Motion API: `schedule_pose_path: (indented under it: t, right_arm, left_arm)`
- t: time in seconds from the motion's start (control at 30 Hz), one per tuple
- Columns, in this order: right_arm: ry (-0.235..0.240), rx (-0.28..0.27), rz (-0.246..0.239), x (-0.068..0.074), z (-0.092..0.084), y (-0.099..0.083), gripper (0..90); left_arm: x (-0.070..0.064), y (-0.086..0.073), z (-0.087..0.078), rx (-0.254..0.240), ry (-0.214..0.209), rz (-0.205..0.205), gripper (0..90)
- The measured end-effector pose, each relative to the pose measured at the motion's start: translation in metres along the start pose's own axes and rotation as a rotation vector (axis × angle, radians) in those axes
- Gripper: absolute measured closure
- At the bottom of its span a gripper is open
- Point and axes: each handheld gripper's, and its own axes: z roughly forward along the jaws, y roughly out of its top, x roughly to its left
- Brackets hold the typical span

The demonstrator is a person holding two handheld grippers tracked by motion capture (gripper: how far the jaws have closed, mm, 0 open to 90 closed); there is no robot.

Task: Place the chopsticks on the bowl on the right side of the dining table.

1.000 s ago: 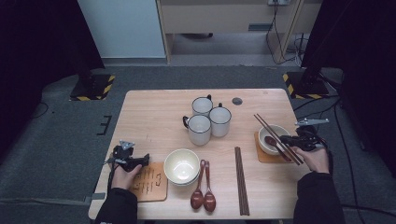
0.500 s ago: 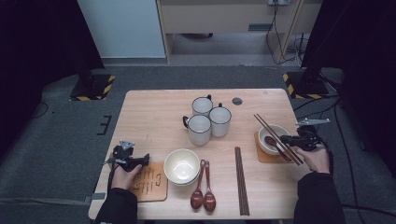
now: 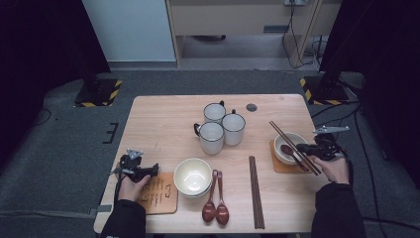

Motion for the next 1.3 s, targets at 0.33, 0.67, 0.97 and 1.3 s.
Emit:
schedule_pose_path:
  t: [0.33, 0.67, 0.97, 1.3]
  right_arm:
    - [-0.004, -0.032, -0.014, 0.002, -0.004, 0.002, 74.6]
    - [-0.003, -0.010, -0.068, 0.008, 0.003, 0.003, 64.7]
    - [-0.010, 0.015, -0.077, 0.008, 0.006, 0.001, 71.3]
    - [-0.011, 0.024, -0.077, 0.006, 0.004, -0.001, 78.1]
  left_arm:
    - [0.000, 0.000, 0.000, 0.000, 0.000, 0.000, 0.8]
    - [0.000, 0.000, 0.000, 0.000, 0.000, 0.000, 0.8]
    - [0.000, 0.000, 0.000, 0.000, 0.000, 0.000, 0.8]
    - [0.000, 0.000, 0.000, 0.000, 0.000, 0.000, 0.8]
